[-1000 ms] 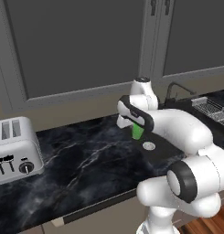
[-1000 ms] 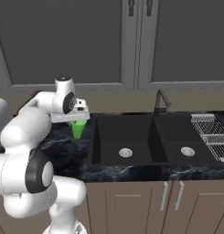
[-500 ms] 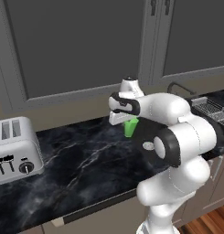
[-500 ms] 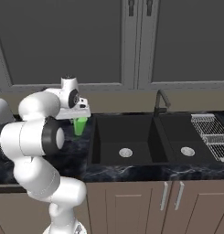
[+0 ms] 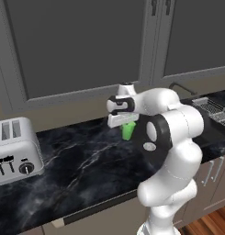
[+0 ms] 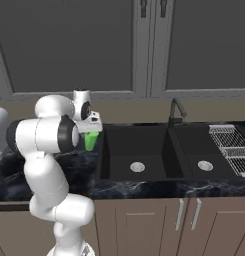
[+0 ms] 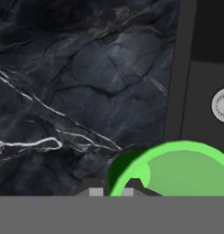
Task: Pick the cup and bowl from the counter and place them on the counter next to the sink.
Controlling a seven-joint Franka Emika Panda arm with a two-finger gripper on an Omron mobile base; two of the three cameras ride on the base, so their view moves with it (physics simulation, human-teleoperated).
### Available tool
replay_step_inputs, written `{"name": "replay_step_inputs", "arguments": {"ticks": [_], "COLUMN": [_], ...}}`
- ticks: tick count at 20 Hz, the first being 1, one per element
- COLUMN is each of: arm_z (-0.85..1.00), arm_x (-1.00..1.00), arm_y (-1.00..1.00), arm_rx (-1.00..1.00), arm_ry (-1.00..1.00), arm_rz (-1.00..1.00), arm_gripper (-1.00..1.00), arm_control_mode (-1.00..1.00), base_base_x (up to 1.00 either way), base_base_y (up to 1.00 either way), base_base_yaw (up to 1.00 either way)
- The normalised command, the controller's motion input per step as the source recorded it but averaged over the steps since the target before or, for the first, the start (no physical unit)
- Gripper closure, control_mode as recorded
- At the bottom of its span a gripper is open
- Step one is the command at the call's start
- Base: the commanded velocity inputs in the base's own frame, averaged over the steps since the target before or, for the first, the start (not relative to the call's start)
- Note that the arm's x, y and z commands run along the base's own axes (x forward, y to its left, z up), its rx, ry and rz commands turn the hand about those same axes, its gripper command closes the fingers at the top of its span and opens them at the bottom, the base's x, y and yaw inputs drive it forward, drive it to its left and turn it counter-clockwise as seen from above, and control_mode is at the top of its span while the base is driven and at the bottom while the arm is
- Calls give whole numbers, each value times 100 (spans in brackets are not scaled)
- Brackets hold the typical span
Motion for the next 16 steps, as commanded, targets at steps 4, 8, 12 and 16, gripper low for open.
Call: {"name": "replay_step_inputs", "arguments": {"ticks": [4, 8, 12, 16], "arm_z": [-52, -36, -30, -26], "arm_x": [9, 1, 2, 2], "arm_y": [5, 10, 9, 11], "arm_rx": [0, 0, 0, 0], "arm_ry": [2, 1, 0, 0], "arm_rz": [-2, -2, -1, -3], "arm_gripper": [100, 100, 100, 100], "arm_control_mode": [-100, -100, -100, -100], "base_base_x": [0, 0, 0, 0], "base_base_y": [0, 0, 0, 0], "base_base_yaw": [0, 0, 0, 0]}}
